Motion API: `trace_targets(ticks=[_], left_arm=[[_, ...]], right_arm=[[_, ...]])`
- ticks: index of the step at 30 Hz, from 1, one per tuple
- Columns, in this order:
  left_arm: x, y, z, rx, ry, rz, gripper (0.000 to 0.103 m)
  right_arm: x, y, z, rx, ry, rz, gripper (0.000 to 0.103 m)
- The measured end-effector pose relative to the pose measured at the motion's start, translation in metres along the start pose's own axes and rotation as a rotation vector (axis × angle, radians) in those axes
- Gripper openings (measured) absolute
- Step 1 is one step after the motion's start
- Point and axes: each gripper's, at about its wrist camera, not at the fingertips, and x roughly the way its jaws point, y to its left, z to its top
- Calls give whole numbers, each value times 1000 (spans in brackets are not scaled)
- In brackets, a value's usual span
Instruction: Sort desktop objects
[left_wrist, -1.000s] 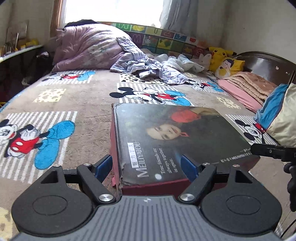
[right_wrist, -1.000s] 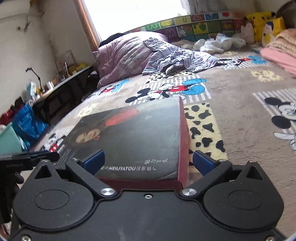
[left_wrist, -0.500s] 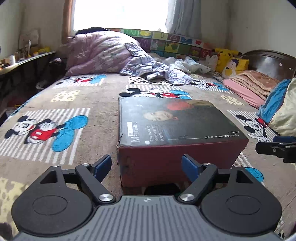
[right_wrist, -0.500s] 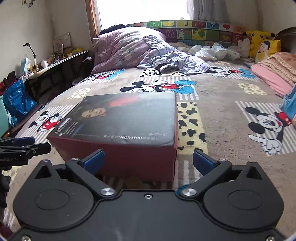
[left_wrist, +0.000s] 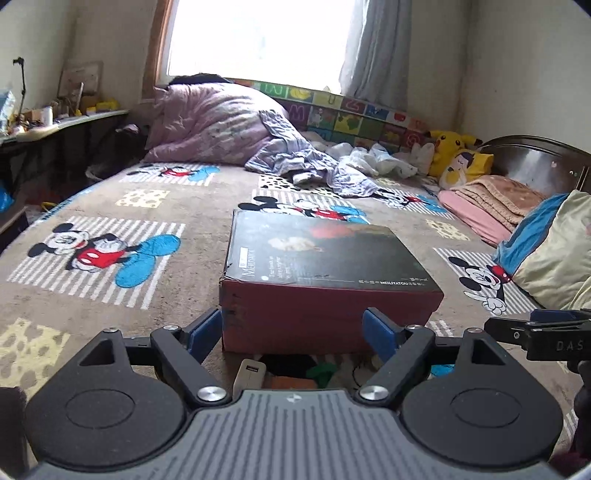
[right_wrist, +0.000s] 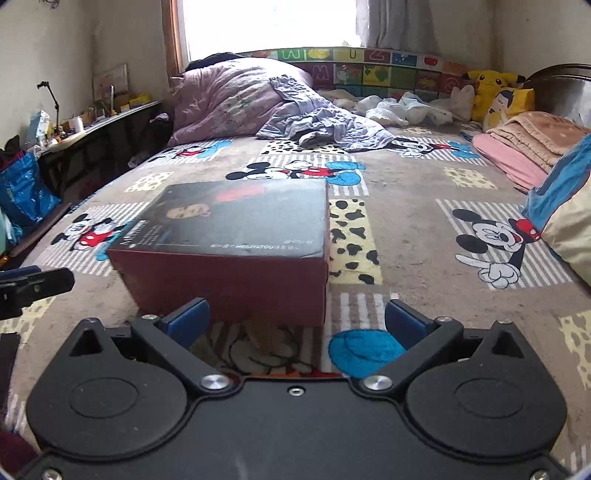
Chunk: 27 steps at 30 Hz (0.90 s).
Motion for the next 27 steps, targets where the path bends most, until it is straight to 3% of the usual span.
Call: trace_targets(ticks=[3, 5, 7, 11, 27], left_arm=[[-13, -8, -3, 9, -10, 26, 84], [-22, -12, -6, 15, -16, 31, 99], [-31, -16, -10, 24, -27, 35, 102], [-47, -26, -20, 61, -27, 65, 102], [-131, -56, -64, 63, -43, 43, 102]], right_arm=[[-13, 1, -4, 20, -8, 10, 103], [-22, 0, -8, 33, -15, 35, 103], [-32, 2, -13, 33, -26, 31, 103], [-49, 4, -25, 40, -10, 45, 103], [-125, 17, -81, 51, 41, 67, 103]])
